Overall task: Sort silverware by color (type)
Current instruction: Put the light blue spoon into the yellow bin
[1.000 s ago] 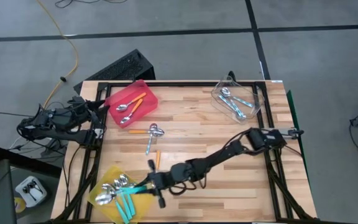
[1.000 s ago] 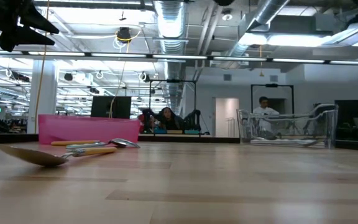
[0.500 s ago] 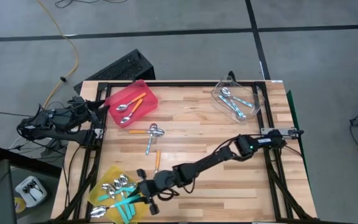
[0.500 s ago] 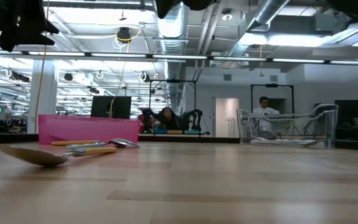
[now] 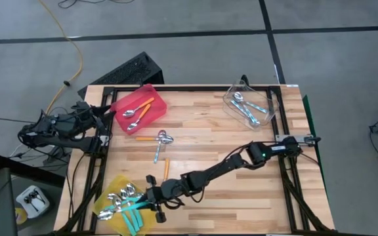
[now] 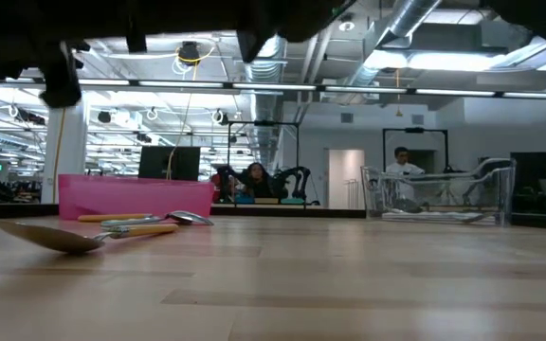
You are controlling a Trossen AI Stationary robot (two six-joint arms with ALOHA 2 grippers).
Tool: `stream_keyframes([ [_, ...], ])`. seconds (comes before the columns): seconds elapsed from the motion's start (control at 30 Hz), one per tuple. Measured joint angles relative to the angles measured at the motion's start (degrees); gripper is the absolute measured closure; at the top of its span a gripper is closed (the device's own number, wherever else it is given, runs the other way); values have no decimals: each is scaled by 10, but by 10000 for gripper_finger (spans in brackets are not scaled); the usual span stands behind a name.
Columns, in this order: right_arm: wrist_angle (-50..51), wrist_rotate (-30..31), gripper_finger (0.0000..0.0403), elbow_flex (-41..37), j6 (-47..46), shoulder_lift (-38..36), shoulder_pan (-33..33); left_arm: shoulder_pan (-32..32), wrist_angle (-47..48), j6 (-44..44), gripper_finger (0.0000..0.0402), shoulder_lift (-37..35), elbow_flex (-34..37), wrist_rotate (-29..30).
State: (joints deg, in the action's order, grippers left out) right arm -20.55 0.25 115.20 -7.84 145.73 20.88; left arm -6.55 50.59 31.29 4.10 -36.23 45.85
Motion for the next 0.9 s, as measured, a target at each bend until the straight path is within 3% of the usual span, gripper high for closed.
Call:
stream_keyframes([
  [0.9,-18,-4,290,0,-68,37,-16,0,0,0,196,0,0,0],
])
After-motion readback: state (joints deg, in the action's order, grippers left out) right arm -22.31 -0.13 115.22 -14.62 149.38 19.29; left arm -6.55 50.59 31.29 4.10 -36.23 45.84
